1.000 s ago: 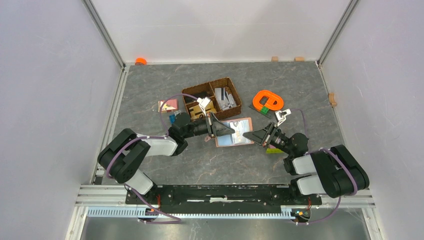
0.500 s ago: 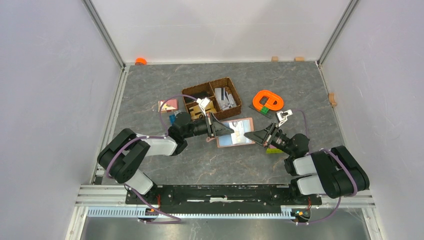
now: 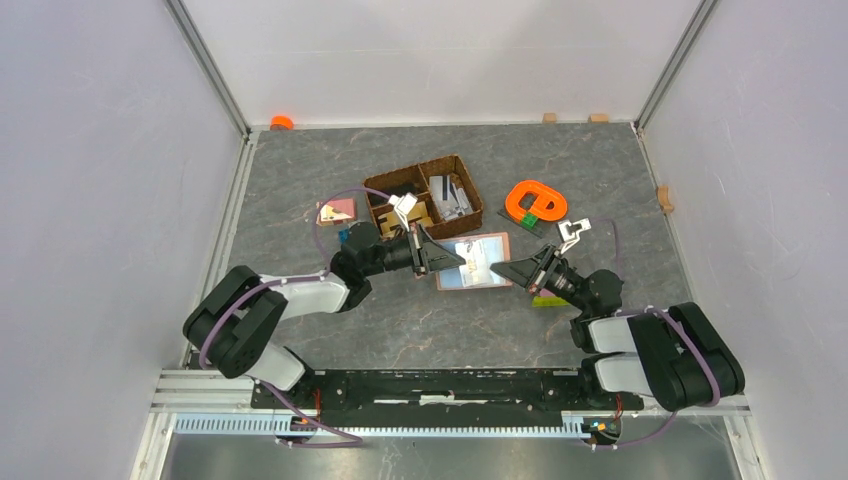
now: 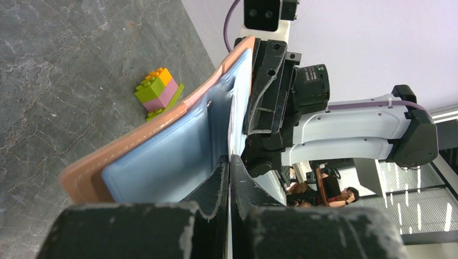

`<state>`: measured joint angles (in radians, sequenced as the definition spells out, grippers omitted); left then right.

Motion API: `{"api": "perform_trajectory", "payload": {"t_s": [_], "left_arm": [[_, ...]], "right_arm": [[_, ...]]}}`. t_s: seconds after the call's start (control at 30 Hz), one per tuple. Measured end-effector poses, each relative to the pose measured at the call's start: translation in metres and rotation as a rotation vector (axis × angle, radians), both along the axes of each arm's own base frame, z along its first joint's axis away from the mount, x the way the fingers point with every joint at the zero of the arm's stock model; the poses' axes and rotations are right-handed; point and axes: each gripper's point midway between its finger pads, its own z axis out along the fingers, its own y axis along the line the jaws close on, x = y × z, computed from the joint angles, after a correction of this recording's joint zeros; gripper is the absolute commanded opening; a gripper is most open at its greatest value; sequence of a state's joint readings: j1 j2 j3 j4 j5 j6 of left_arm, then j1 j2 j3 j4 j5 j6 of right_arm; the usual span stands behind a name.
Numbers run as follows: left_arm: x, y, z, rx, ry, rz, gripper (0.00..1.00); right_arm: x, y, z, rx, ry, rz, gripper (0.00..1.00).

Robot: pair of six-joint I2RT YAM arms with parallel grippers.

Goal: Take the credit cards out of the card holder
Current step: Remove the credit card from the card holder.

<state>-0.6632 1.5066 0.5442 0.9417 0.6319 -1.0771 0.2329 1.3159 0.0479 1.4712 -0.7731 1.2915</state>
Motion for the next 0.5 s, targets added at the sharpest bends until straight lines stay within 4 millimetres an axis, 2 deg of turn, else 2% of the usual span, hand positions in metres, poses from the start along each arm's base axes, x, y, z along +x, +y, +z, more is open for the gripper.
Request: {"api": "perform_trajectory", "payload": {"t_s": [0.5], "left_arm": [[0.01,0.012,0.0,0.027,0.002,0.066,0.02]], "right_arm": [[0.007,-0.016,0.001,-0.014,-0.05,-0.085,0.0]]}}
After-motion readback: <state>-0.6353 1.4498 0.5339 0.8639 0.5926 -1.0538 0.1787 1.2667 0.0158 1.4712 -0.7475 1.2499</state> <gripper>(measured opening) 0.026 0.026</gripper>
